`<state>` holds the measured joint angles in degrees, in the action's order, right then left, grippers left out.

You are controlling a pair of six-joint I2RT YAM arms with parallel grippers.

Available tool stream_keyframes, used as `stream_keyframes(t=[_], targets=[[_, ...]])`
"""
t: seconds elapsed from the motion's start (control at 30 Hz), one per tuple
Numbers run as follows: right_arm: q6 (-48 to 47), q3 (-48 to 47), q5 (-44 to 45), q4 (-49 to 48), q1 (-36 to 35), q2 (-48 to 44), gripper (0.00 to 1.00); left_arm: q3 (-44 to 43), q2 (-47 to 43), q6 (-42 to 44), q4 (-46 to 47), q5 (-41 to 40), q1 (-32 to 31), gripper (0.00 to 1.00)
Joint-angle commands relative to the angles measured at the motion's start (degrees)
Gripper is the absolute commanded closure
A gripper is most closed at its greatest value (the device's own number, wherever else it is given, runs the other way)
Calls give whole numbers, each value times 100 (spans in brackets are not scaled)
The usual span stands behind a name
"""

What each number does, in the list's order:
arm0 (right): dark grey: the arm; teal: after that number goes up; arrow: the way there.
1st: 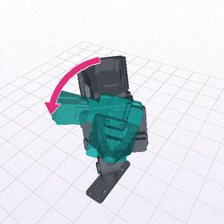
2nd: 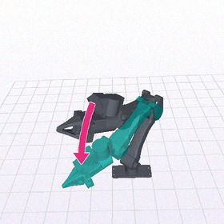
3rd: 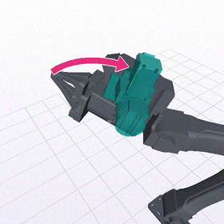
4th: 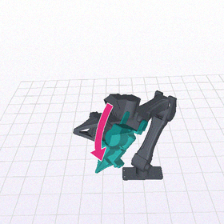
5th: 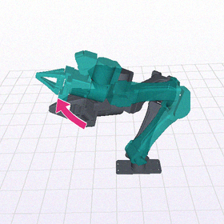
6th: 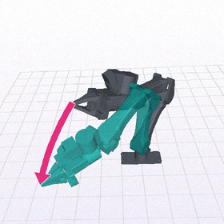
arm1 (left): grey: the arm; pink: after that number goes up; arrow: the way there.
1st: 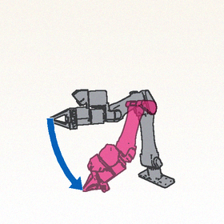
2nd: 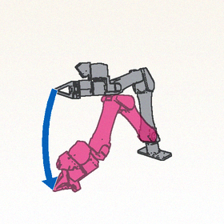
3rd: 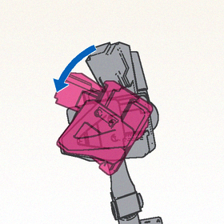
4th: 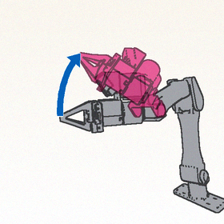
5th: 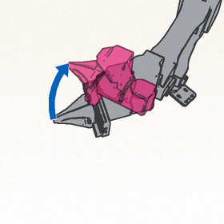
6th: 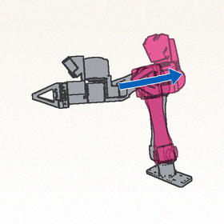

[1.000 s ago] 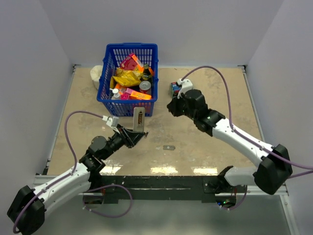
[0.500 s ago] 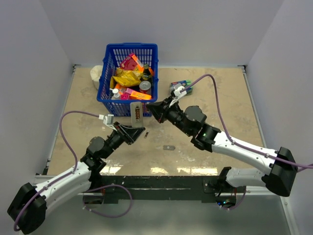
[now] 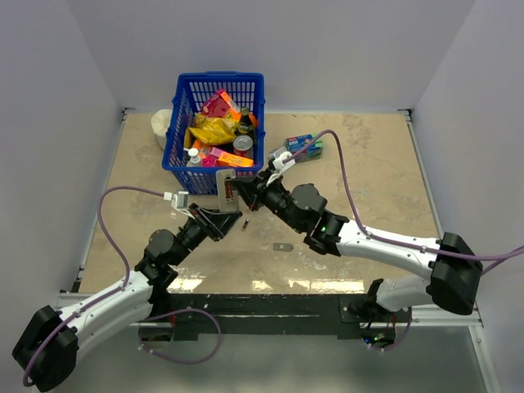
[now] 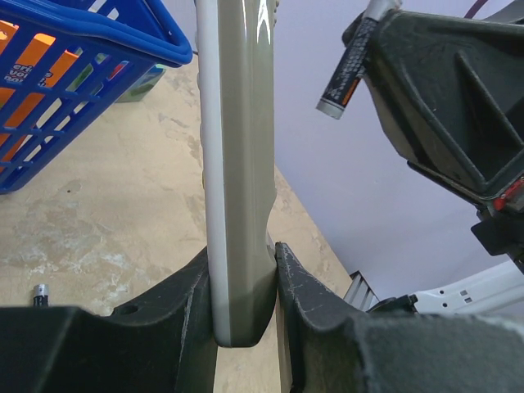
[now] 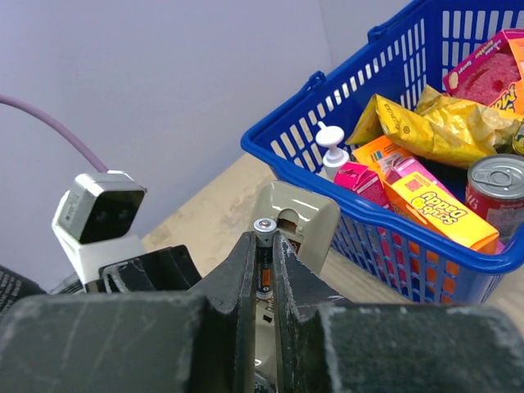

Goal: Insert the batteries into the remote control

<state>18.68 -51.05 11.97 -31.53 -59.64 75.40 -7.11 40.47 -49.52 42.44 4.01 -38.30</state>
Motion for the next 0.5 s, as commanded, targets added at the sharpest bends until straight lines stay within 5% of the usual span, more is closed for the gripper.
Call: stream_keyframes(t=[0.0, 0.47], targets=[[-224, -107, 289, -433, -57, 45, 91, 8, -83, 21, 503, -146, 25, 100], [-285, -239, 437, -468, -109, 406, 90, -88, -30, 74, 450, -128, 25, 100]])
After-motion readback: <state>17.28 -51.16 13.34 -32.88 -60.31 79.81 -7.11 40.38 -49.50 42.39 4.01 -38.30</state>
